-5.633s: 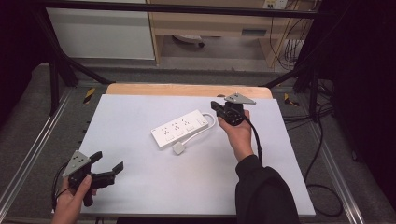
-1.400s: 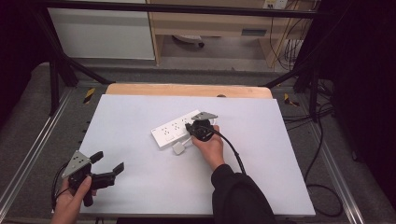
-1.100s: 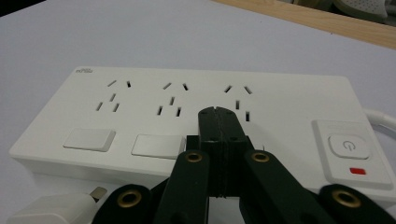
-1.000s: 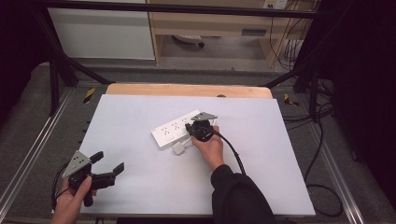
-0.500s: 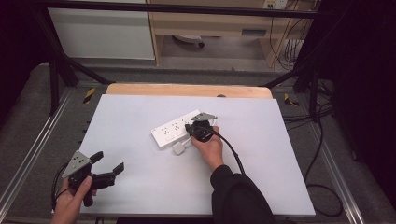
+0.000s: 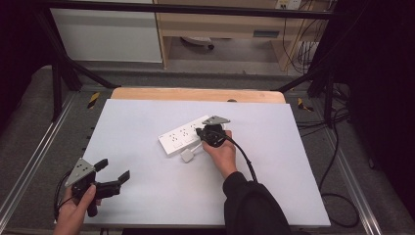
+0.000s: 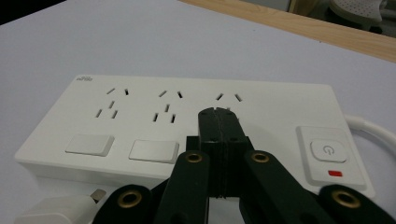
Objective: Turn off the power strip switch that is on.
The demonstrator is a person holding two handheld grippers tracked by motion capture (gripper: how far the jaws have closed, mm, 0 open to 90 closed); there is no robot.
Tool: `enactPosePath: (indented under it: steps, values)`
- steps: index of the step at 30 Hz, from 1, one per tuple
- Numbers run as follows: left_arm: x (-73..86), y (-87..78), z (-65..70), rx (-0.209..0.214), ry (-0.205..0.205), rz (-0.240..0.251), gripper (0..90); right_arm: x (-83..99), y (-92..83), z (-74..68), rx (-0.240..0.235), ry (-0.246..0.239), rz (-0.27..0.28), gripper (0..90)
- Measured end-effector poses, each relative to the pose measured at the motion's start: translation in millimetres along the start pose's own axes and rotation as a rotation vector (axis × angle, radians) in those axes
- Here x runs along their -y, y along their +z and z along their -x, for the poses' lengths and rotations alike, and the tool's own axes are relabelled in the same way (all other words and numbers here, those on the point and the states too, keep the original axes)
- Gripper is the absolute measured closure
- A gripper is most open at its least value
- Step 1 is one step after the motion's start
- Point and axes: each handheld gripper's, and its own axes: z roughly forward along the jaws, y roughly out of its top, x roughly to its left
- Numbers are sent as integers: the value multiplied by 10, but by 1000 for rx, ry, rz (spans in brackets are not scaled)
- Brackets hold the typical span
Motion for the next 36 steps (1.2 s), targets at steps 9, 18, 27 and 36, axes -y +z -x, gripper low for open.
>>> enactPosePath:
  steps: [9, 18, 27, 36]
  values:
    - [2, -1, 0, -1, -3, 1, 52, -73, -109, 56, 1, -11, 9, 899]
    - [2, 4, 0, 0, -3, -2, 52, -167, -258, 170, 22, 60, 10, 565]
    - [5, 3, -4, 1, -3, -2, 52, -295, -369, 276, 56, 68, -15, 192]
    - [3, 10, 12, 1, 2, -5, 51, -412, -575, 331, 54, 56, 12, 67]
